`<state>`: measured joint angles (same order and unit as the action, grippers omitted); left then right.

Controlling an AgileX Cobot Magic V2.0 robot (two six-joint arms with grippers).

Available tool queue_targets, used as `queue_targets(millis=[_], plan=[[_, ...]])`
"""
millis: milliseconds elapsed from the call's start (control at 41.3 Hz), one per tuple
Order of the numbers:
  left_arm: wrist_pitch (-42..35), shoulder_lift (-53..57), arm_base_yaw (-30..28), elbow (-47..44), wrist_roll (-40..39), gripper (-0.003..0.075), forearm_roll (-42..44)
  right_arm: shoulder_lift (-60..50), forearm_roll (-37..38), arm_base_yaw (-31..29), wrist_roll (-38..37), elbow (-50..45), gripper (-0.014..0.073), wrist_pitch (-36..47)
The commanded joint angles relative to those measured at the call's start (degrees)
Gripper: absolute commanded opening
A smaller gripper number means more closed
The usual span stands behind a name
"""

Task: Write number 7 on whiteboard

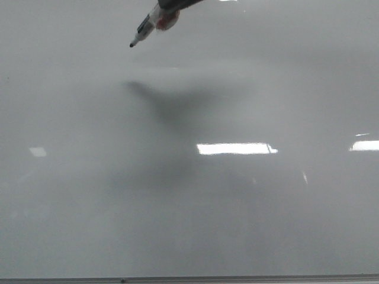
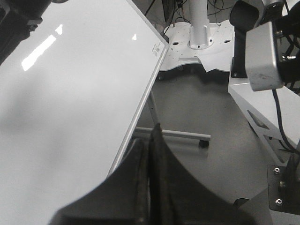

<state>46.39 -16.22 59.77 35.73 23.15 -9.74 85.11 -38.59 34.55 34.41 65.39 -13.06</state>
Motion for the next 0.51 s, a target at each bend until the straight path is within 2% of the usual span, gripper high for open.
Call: queue_targets(millis=[0,484], plan=[[-3.99,-0.58,0.37,1.37,-0.51,-0.0020,-1.13,-0.89,-1.07,-0.39,-0.20,1.84,-0.0068,4.19],[-3.99,-0.58,0.37,1.37,-0.51,-0.0020,-1.13,3.41,-1.07,-0.39,-0.20,1.84,-0.0068,9.10]])
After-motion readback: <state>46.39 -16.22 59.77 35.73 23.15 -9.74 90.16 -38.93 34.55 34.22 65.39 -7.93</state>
